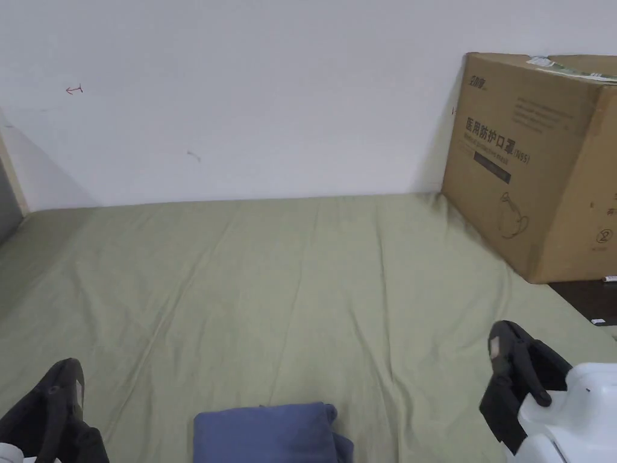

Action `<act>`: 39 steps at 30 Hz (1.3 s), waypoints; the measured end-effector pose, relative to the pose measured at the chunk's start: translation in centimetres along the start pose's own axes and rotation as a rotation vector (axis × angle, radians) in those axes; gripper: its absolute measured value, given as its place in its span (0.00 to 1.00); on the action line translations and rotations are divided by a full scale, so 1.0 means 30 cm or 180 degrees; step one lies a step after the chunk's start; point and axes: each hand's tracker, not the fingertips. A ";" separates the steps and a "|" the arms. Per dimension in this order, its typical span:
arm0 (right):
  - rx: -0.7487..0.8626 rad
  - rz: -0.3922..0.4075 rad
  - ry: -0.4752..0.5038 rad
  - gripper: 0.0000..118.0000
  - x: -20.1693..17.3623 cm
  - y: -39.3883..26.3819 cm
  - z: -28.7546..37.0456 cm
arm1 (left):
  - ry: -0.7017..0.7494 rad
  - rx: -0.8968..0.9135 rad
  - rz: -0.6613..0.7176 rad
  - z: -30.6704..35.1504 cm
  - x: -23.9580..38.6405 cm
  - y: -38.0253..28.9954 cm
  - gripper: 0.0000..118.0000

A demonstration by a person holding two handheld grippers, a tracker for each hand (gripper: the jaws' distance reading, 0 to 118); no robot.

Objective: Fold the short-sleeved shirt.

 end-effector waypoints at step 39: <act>-0.4057 -0.1417 0.1674 0.02 -0.070 -0.665 -0.643 | -0.2657 -0.3436 0.2771 -0.814 -0.057 -0.879 0.20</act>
